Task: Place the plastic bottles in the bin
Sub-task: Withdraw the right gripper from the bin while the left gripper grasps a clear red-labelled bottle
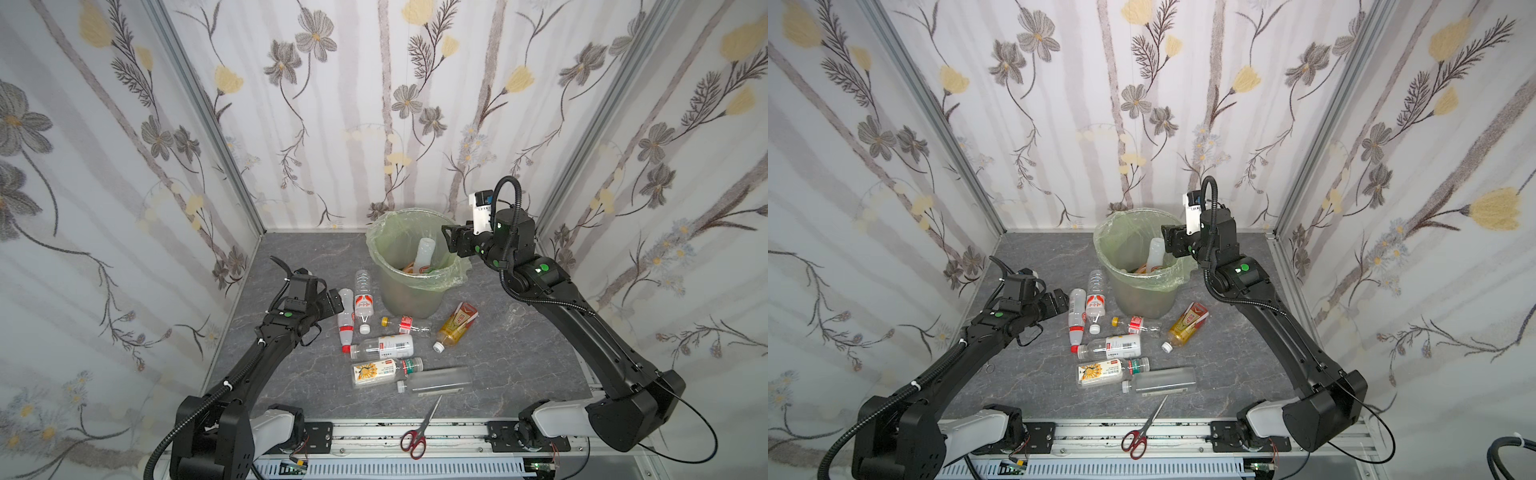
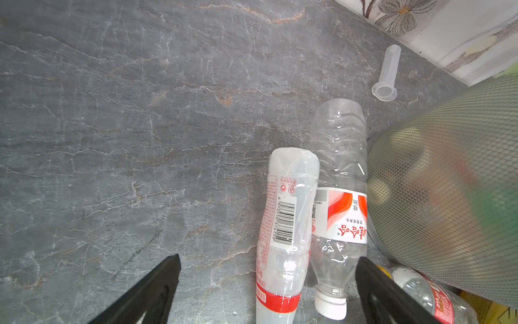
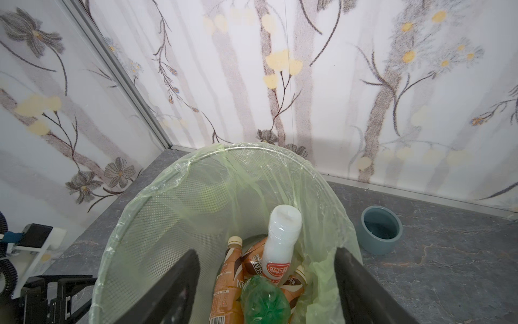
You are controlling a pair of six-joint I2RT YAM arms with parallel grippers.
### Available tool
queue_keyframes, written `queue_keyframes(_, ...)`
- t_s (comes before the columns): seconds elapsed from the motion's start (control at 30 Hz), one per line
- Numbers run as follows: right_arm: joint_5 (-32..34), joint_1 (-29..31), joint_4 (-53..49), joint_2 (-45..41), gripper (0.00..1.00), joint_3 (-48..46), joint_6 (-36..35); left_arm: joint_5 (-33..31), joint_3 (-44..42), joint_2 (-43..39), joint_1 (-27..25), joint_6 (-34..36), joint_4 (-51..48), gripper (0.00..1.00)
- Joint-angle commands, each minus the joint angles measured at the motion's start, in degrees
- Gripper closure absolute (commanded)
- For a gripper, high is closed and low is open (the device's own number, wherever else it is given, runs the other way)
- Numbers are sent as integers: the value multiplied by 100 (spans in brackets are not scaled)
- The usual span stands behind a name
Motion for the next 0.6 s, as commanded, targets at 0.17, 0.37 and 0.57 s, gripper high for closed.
queue_keyframes(0.17, 2, -15, 416, -363, 21, -600, -156, 29, -141, 333, -112, -275, 410, 2)
queue_keyframes(0.37, -149, -173, 597, -593, 18, -1069, -32, 117, -117, 709, -252, -258, 567, 4)
queue_keyframes(0.57, -572, -521, 851, -828, 17, -1422, 236, 185, -47, 1085, -387, -224, 734, 7)
